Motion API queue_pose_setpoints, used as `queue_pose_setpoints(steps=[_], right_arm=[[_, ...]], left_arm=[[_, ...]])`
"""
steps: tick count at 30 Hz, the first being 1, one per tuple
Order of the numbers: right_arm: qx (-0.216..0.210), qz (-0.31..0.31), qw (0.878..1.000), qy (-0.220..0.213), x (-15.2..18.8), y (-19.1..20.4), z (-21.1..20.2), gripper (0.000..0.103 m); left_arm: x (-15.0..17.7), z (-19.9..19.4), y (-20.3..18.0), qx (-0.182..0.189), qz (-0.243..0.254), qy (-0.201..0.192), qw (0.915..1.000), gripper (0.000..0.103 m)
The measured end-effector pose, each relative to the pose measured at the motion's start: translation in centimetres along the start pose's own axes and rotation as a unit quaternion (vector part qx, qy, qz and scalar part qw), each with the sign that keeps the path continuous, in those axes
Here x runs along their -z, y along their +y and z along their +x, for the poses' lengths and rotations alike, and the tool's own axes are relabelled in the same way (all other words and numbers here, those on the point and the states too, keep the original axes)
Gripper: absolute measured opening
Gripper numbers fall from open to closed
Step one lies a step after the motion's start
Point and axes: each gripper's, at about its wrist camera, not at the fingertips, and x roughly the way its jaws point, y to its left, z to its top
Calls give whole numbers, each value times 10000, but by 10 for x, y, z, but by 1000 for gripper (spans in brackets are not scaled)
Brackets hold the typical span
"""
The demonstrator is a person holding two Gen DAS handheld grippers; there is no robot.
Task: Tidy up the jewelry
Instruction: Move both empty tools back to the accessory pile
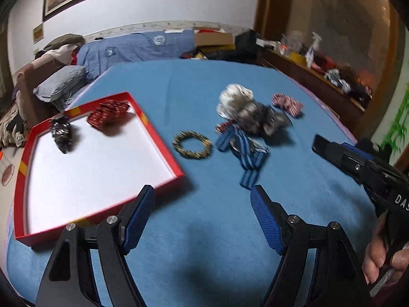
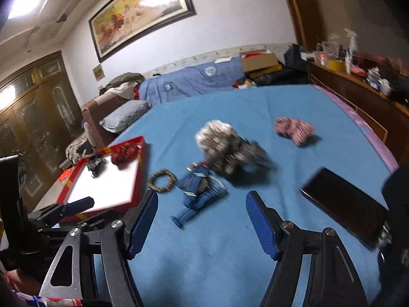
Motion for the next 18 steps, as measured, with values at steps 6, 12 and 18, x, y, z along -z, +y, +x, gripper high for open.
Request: queue_pose_setpoints(steps=[6, 12, 18], right_arm=[[145, 266, 9995, 111, 6, -26, -4, 76], [55, 581, 9981, 188, -7, -41, 3, 76], [-10, 735, 9968, 317, -19, -39, 18, 76]], left_arm=[[8, 6, -12, 20, 148, 73, 9999, 76], [16, 25, -8, 44, 113, 182, 9998, 76], [20, 33, 7, 161, -96, 254, 9995, 76]])
